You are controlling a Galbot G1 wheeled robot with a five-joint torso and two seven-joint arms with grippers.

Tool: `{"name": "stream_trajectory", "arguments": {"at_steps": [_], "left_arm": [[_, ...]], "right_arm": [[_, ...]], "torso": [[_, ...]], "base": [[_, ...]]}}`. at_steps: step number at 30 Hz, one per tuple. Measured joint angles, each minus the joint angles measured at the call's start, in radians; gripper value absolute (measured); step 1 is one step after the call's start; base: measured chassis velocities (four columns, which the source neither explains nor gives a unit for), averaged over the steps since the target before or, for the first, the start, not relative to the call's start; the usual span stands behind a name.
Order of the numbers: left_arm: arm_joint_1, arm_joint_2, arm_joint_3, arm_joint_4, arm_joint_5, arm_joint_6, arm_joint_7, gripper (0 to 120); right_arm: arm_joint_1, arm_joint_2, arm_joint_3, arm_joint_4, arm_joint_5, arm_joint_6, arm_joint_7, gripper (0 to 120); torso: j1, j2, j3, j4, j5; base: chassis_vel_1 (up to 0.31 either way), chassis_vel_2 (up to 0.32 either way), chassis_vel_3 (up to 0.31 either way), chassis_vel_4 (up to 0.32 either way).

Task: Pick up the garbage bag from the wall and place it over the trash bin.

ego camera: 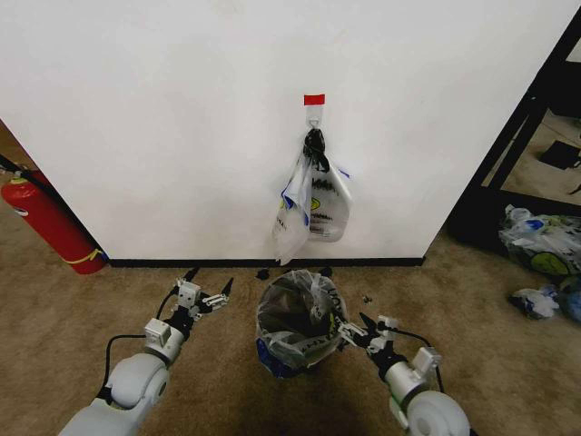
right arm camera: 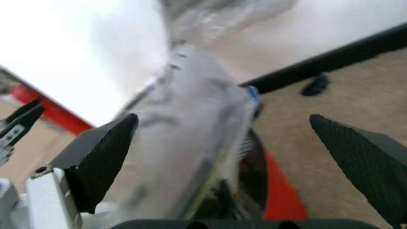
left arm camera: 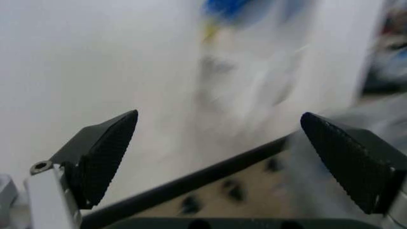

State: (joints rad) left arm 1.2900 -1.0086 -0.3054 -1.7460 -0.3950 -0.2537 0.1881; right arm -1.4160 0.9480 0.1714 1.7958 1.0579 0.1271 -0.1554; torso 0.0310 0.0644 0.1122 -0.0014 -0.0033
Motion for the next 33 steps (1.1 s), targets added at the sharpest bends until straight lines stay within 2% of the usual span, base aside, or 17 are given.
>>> {"name": "stream_trajectory", "arguments": {"at_steps": [3,6,8,10,12,13,14,17,19,20,21,23,25,27,28,31,33], "left_arm": [[-0.001,-0.017,0.035,-0.026,-0.032,-0.05,0.082,100],[-0.01,-0.029,0.053,-0.027,-0.055,-0.074,0.135,100],[-0.033,-0.047,0.076,-0.007,-0.068,-0.101,0.199,100],[-0.051,-0.063,0.082,0.013,-0.056,-0.108,0.214,100],[-0.055,-0.066,0.081,0.019,-0.051,-0.109,0.204,100],[-0.055,-0.066,0.081,0.019,-0.051,-0.109,0.204,100],[-0.055,-0.067,0.079,0.019,-0.05,-0.109,0.194,100],[-0.043,-0.062,0.051,-0.006,-0.048,-0.105,0.101,100],[-0.027,-0.067,0.026,-0.041,-0.047,-0.091,0.054,100],[-0.016,-0.075,0.004,-0.072,-0.048,-0.074,0.026,100],[-0.016,-0.075,0.004,-0.072,-0.048,-0.074,0.026,100],[0.0,-0.097,-0.038,-0.118,-0.049,-0.041,-0.003,100],[0.01,-0.122,-0.077,-0.158,-0.05,-0.006,-0.02,100],[0.018,-0.142,-0.117,-0.187,-0.052,0.024,-0.029,100],[0.018,-0.142,-0.117,-0.187,-0.052,0.024,-0.029,100],[0.036,-0.183,-0.217,-0.231,-0.056,0.067,-0.033,100],[0.039,-0.192,-0.246,-0.243,-0.062,0.084,-0.032,100]], "right_arm": [[0.012,0.002,0.001,-0.069,0.025,0.024,-0.149,100],[0.02,0.01,0.0,-0.102,0.03,0.027,-0.206,100],[0.031,0.022,-0.003,-0.135,0.036,0.034,-0.265,100],[0.041,0.03,-0.002,-0.163,0.061,0.046,-0.365,100],[0.047,0.033,0.009,-0.187,0.076,0.053,-0.486,100],[0.047,0.033,0.009,-0.187,0.076,0.053,-0.486,100],[0.049,0.034,0.018,-0.199,0.081,0.053,-0.549,100],[0.047,0.052,0.109,-0.215,0.072,0.047,-0.857,100],[0.03,0.073,0.179,-0.164,0.034,0.07,-0.902,100],[0.016,0.091,0.21,-0.114,-0.018,0.137,-0.841,100],[0.016,0.091,0.21,-0.114,-0.018,0.137,-0.841,100],[-0.021,0.126,0.244,-0.007,-0.174,0.261,-0.616,100],[-0.067,0.154,0.268,0.112,-0.365,0.311,-0.399,100],[-0.107,0.176,0.268,0.207,-0.509,0.304,-0.207,100],[-0.107,0.176,0.268,0.207,-0.509,0.304,-0.207,100],[-0.159,0.204,0.214,0.364,-0.643,0.182,0.183,100],[-0.176,0.212,0.199,0.4,-0.658,0.148,0.282,100]], "torso": [[0.0,0.0,0.0,-0.0001,0.0001],[0.0,0.0,0.0,0.0001,0.0002],[0.0,0.0,0.0,-0.0002,0.0001],[0.0,0.0,0.0,-0.0002,-0.0001],[0.0,0.0,0.0,-0.0001,0.0],[0.0,0.0,0.0,-0.0001,0.0],[0.0,0.0,0.0,0.0001,0.0],[0.0,0.0,0.0,0.0,0.0001],[0.0,0.0,0.0,0.0,-0.0003],[0.0,0.0,0.0,0.0,-0.0005],[0.0,0.0,0.0,0.0,-0.0005],[0.0,0.0,0.0,0.0003,0.0004],[0.0,0.0,0.0,0.0001,-0.0005],[0.0,0.0,0.0,-0.0005,-0.0006],[0.0,0.0,0.0,-0.0005,-0.0006],[0.0,0.0,0.0,0.0004,-0.0003],[0.0,0.0,0.0,0.0003,-0.0005]], "base": [[0.0,0.0,0.0,0.0],[0.0,0.0,0.0,0.0],[0.0,0.0,0.0,0.0],[0.0,0.0,0.0,0.0],[0.0,0.0,0.0,0.0],[0.0,0.0,0.0,0.0],[0.0,0.0,0.0,0.0],[0.0,0.0,0.0,0.0],[0.0,0.0,0.0,0.0],[0.0,0.0,0.0,0.0],[0.0,0.0,0.0,0.0],[0.0,0.0,0.0,0.0],[0.0,0.0,0.0,0.0],[0.0,0.0,0.0,0.0],[0.0,0.0,0.0,0.0],[0.0,0.0,0.0,0.0],[0.0,0.0,0.0,0.0]]}}
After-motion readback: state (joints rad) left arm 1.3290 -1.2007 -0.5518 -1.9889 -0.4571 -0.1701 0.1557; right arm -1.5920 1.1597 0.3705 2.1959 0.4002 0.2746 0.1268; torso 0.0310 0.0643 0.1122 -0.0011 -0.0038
